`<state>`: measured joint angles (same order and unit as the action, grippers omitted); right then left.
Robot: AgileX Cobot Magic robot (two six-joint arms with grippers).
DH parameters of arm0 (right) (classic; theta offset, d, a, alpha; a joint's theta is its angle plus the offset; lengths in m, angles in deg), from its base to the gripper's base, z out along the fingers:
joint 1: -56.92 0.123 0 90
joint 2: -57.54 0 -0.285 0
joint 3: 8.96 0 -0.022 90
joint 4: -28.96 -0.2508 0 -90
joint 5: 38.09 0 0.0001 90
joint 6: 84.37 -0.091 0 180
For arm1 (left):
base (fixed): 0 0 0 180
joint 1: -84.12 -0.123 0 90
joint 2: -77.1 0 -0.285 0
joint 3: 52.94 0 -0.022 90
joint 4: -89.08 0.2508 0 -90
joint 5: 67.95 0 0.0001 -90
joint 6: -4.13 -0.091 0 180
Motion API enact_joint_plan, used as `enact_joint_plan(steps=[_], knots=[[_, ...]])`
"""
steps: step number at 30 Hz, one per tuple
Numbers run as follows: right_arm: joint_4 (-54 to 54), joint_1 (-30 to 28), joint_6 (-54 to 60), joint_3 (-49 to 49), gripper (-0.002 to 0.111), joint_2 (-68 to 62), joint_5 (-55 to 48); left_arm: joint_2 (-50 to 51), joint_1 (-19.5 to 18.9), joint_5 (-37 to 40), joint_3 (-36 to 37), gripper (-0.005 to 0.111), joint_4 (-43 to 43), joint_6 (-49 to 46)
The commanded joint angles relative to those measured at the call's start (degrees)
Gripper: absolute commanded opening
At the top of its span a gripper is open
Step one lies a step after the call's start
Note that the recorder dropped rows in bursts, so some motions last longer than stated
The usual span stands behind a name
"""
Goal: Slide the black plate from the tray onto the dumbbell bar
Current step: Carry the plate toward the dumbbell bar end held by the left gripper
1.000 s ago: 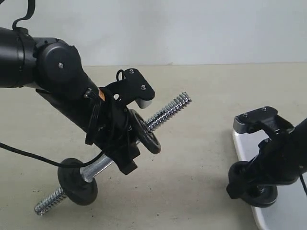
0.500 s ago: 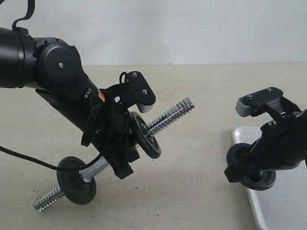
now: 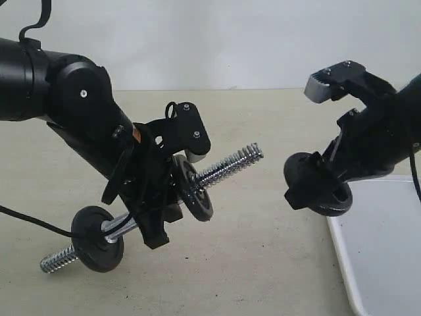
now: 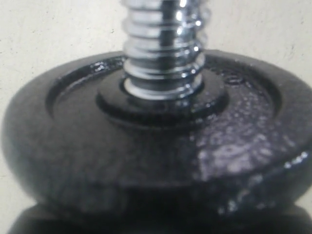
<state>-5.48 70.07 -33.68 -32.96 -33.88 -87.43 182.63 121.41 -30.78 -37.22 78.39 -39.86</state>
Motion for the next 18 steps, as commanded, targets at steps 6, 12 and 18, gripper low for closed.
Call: enact_joint_plan(steps=[6, 12, 18], knots=[[-13.24, 0.04, 11.40, 7.65, 0.000, 1.28, -10.43, -3.34, -0.08, -2.68, -1.47, 0.004, 2.77, -0.67], [-15.74, 0.04, 12.04, 7.65, 0.000, 1.28, -9.63, -3.34, -0.08, -2.67, -1.47, 0.004, 2.32, -0.67], [-19.07, 0.04, 14.35, 7.65, 0.000, 1.28, -9.63, -3.34, -0.08, -2.67, -1.47, 0.004, 2.18, -0.67]])
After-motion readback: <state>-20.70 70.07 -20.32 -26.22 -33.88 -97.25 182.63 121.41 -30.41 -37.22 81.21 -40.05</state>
